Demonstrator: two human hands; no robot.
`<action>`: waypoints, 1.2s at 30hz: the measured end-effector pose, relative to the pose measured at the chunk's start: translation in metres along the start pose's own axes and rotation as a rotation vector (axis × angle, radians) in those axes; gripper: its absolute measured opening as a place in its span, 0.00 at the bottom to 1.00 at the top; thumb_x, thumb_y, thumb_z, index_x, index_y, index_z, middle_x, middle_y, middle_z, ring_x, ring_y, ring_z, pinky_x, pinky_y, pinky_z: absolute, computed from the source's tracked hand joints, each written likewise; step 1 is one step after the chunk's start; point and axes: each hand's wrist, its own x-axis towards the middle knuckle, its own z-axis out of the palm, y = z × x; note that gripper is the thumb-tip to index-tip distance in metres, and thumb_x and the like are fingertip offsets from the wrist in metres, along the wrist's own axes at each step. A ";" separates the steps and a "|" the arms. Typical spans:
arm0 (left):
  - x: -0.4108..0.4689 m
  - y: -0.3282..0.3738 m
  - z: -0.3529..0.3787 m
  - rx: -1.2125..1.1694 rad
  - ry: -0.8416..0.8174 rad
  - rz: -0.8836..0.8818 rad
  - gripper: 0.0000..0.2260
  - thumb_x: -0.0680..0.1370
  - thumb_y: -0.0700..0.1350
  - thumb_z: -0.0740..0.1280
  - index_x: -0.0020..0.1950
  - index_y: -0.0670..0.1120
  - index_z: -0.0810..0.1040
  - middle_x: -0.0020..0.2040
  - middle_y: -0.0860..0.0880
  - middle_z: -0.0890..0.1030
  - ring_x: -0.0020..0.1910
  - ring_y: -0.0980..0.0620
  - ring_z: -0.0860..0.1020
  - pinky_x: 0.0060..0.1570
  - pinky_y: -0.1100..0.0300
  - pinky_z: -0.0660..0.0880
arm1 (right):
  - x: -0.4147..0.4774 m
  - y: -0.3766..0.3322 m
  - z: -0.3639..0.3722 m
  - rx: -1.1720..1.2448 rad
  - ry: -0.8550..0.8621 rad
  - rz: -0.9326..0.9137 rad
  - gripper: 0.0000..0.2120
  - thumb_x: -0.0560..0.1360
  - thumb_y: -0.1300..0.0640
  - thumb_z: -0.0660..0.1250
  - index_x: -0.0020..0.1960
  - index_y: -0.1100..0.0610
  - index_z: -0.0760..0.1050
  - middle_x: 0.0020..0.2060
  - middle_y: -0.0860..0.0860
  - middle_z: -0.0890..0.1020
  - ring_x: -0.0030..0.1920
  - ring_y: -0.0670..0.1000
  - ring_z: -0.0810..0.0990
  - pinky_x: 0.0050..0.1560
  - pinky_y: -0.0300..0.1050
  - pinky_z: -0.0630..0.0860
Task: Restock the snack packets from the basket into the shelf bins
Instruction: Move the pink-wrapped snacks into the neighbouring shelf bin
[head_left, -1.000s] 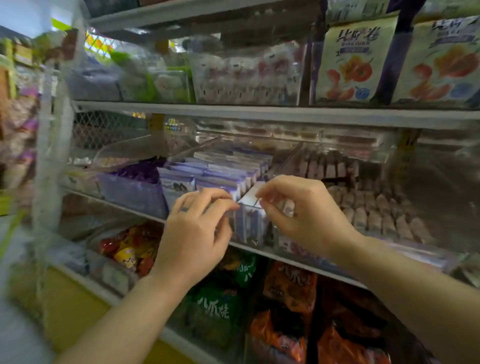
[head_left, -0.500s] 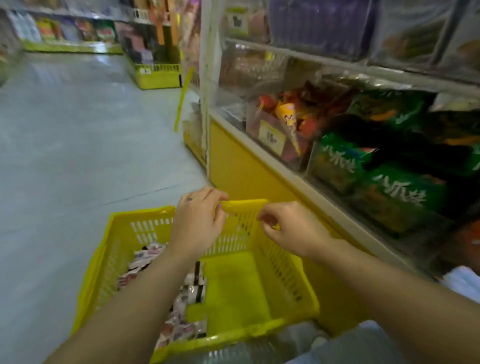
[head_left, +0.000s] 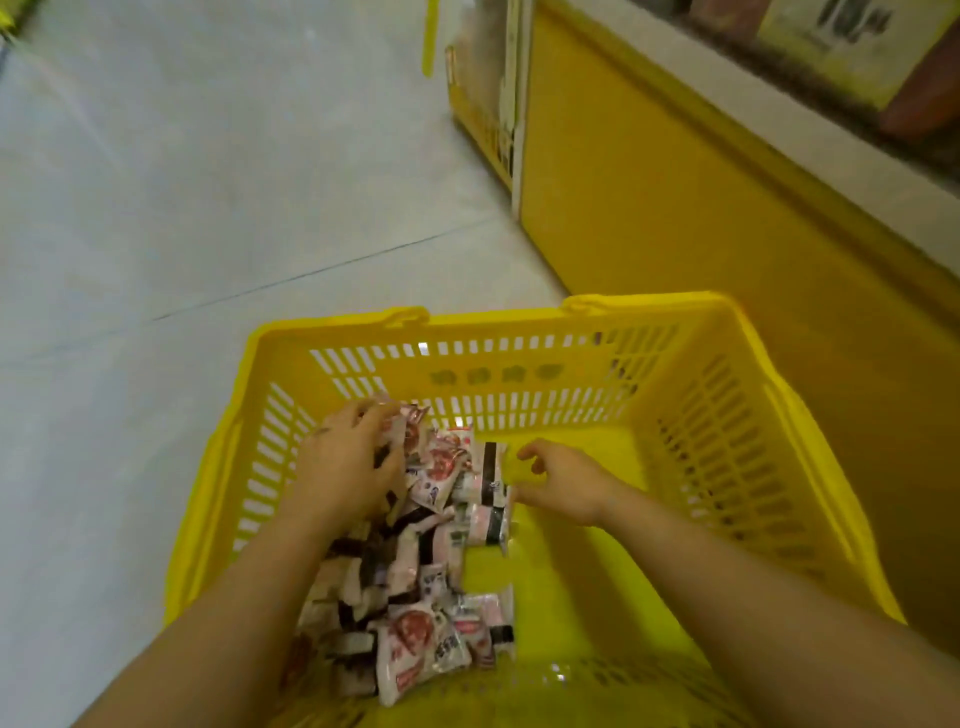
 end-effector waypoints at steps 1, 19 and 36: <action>0.001 -0.006 0.004 0.005 -0.023 0.001 0.23 0.77 0.51 0.66 0.71 0.52 0.68 0.69 0.49 0.68 0.65 0.46 0.69 0.62 0.50 0.71 | 0.009 -0.002 0.007 0.055 -0.009 0.011 0.29 0.74 0.50 0.70 0.72 0.55 0.64 0.65 0.56 0.74 0.60 0.54 0.76 0.48 0.42 0.73; 0.014 -0.019 0.013 -0.110 -0.083 -0.074 0.31 0.71 0.50 0.74 0.70 0.53 0.62 0.64 0.48 0.67 0.60 0.46 0.72 0.51 0.53 0.77 | 0.067 -0.045 0.065 0.242 0.072 0.103 0.44 0.67 0.44 0.75 0.75 0.48 0.54 0.67 0.54 0.70 0.70 0.60 0.59 0.64 0.52 0.66; 0.019 -0.016 0.016 0.086 -0.092 -0.021 0.20 0.75 0.54 0.69 0.66 0.57 0.69 0.60 0.53 0.76 0.61 0.47 0.70 0.55 0.55 0.69 | 0.055 -0.054 0.063 0.555 0.010 -0.059 0.35 0.66 0.63 0.77 0.70 0.53 0.68 0.65 0.52 0.74 0.60 0.54 0.77 0.61 0.50 0.76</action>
